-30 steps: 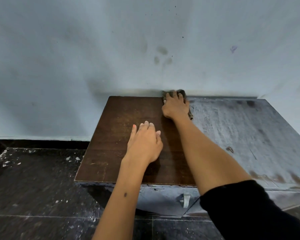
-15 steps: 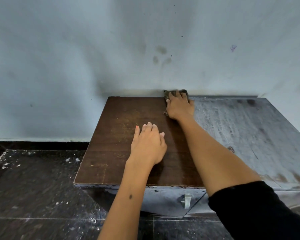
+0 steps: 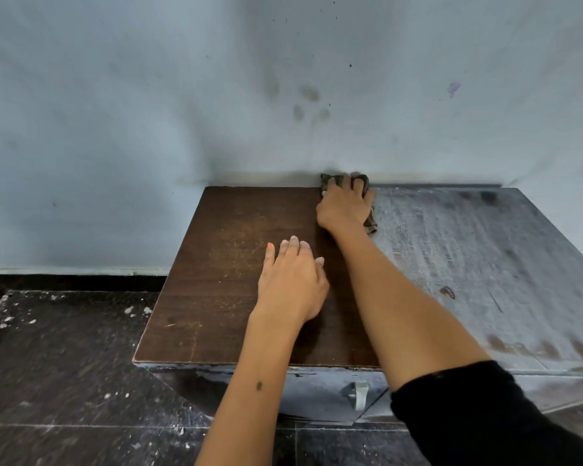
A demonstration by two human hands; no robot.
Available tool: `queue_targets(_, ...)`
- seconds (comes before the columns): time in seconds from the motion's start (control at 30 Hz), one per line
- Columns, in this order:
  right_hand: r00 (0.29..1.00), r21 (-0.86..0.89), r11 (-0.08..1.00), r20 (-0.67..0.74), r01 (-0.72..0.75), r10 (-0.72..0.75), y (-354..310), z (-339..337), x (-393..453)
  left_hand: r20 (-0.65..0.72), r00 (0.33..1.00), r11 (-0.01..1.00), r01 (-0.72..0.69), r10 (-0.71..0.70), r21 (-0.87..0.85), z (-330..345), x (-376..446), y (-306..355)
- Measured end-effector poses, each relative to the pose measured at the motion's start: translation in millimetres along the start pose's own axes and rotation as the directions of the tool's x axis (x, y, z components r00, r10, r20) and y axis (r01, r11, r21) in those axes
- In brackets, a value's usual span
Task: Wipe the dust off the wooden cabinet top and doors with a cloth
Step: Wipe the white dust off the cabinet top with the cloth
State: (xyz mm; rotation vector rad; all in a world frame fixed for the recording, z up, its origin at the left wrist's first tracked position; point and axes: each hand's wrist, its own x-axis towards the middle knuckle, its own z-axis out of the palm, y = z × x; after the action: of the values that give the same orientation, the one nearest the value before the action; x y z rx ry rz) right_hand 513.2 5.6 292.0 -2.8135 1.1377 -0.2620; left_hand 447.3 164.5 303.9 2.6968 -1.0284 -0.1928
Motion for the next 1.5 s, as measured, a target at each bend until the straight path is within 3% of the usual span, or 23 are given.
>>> queue_targets(0.07, 0.999, -0.002, 1.000, -0.021, 0.031, -0.031, -16.3, 2.2, -7.3, -0.002, 1.000, 1.000, 0.001, -0.001, 0.014, 0.0, 0.3, 1.6)
queue_targets(0.2, 0.954, 0.046, 0.953, -0.001, 0.300, -0.300, -15.4, 3.9, -9.8, 0.005, 1.000, 1.000, 0.001, -0.001, 0.012, 1.0, 1.9, 4.9)
queue_targets(0.37, 0.979, 0.088, 0.978, 0.068, 0.188, -0.195, 9.9, -1.1, -0.2, 0.039, 0.999, 1.000, 0.005, -0.006, 0.028, 0.2, -1.5, 8.2)
queue_targets(0.5, 0.970, 0.112, 0.972, 0.113, 0.205, -0.217, 14.7, -8.6, -23.6, 0.064, 0.998, 0.999, -0.008, 0.006, 0.040, -0.3, -5.7, 7.4)
queue_targets(0.77, 0.987, 0.107, 0.983, 0.040, 0.151, -0.156, 45.5, -6.3, -132.5, 0.083, 0.997, 0.999, 0.000, -0.004, 0.052, 0.8, -6.2, 7.7)
queue_targets(1.0, 0.967, 0.109, 0.974, 0.143, 0.198, -0.212, 28.6, -15.5, -67.1, 0.073, 0.997, 0.998, 0.007, -0.012, 0.064, 0.7, -10.7, 11.3)
queue_targets(1.27, 0.981, 0.131, 0.972, -0.015, 0.196, -0.196, 57.9, -10.6, -160.1, 0.075, 0.997, 0.997, 0.011, -0.017, 0.076, -3.4, -21.7, 7.6)
queue_targets(1.5, 0.983, 0.139, 0.977, 0.067, 0.163, -0.174, 43.0, -19.7, -121.8, 0.093, 0.996, 0.998, 0.008, -0.014, 0.066, -8.0, -30.9, 18.4)
